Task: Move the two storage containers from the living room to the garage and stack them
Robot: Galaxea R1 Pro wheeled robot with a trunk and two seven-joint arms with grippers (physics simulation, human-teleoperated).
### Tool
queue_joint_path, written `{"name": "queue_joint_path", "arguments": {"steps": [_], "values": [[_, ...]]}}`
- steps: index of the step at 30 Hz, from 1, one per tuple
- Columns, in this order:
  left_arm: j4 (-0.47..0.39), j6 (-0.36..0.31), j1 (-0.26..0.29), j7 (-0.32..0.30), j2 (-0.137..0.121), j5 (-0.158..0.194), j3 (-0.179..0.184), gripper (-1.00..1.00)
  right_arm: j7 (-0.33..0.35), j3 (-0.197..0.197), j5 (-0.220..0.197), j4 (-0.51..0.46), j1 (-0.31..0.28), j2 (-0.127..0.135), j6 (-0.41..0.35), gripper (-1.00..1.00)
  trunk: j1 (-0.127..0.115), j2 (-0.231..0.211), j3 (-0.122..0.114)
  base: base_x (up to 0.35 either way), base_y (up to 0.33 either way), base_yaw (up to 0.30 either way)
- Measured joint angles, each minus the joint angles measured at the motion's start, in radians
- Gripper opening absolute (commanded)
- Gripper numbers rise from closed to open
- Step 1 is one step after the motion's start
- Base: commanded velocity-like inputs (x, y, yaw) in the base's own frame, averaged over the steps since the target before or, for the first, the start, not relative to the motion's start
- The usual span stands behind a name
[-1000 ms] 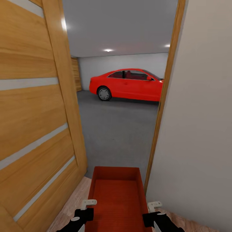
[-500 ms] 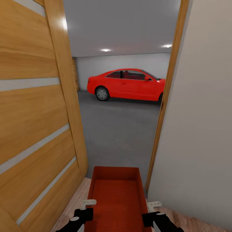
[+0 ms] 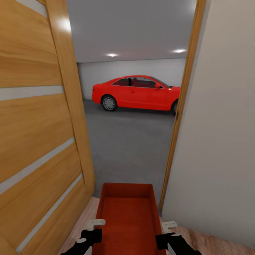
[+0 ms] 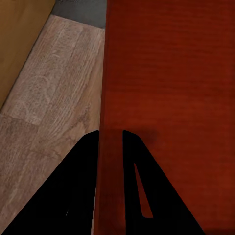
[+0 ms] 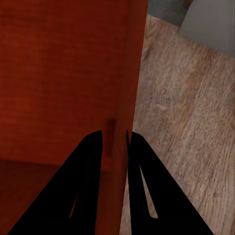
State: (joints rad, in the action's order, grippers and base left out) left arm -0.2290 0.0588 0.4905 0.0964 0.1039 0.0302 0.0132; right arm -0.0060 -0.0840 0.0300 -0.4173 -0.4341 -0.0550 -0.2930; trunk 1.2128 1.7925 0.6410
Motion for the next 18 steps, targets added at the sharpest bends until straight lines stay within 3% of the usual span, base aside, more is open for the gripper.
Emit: {"name": "queue_joint_path", "arguments": {"steps": [6, 18], "values": [[0.001, 0.001, 0.0, 0.012, 0.009, 0.001, 0.003, -1.0, 0.011, 0.0, 0.0, -0.001, 0.0, 0.01, 0.0, -1.0, 0.0, 0.0, 0.0, 0.104, 0.073, -0.197], [0.001, 0.001, 0.0, 0.011, 0.009, 0.002, 0.003, -1.0, 0.01, 0.0, 0.0, -0.001, 0.0, 0.009, 0.0, -1.0, 0.0, 0.0, 0.0, 0.071, 0.1, -0.07]]}}
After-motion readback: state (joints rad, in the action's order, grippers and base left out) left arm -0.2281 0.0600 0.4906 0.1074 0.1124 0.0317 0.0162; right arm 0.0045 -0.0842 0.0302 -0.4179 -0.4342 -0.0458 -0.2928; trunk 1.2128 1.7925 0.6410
